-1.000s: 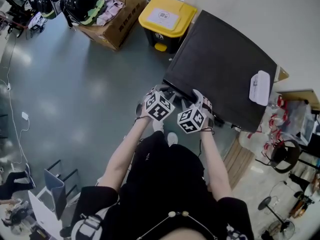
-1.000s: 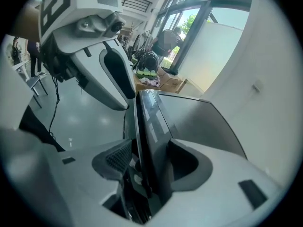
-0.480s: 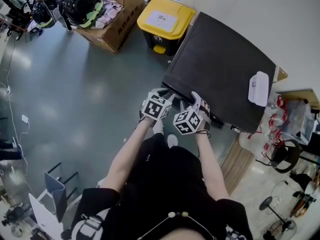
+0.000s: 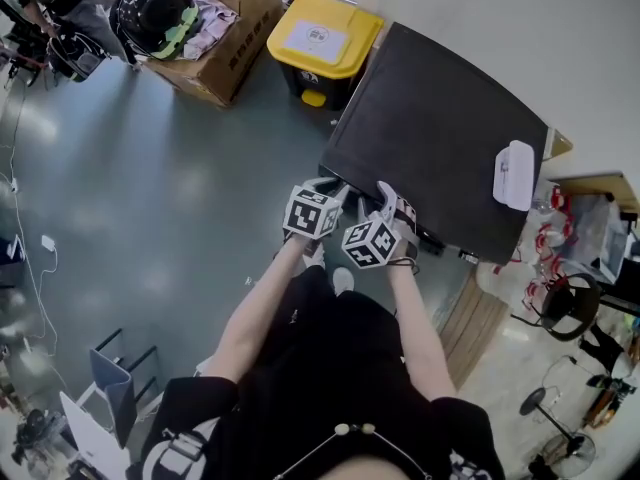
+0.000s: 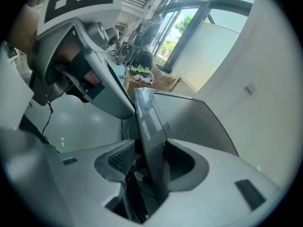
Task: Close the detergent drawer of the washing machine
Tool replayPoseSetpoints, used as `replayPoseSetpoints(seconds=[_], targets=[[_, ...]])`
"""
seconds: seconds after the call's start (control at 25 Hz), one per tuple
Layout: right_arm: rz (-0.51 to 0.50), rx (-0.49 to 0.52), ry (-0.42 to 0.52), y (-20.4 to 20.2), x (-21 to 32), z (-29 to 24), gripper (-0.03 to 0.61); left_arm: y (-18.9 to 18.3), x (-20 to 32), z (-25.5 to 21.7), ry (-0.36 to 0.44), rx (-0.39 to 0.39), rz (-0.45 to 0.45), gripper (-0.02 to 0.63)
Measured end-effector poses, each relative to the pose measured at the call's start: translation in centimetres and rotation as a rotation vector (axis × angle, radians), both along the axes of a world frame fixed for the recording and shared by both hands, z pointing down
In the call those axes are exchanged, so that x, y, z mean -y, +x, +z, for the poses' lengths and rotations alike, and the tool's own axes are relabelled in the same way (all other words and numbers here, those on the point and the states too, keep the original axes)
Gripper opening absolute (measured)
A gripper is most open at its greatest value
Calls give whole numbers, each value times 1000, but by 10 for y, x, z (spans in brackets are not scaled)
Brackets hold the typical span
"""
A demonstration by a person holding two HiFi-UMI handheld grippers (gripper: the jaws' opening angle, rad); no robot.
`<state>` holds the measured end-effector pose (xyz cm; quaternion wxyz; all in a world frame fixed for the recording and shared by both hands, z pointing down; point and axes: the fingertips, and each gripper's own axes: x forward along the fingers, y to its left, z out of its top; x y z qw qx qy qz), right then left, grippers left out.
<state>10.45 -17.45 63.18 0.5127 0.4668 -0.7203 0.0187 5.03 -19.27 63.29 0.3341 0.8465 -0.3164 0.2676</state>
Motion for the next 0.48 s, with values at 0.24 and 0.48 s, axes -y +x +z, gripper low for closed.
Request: replayPoseSetpoints(seconds=[0.24,0.48], targets=[[-11,-3,-13,-1,2,2,215,4,-1,-6,65,-37,72,86],[-21,-4,-19,-1,2,2,215,10,-3,-9,84,-51,94,54]])
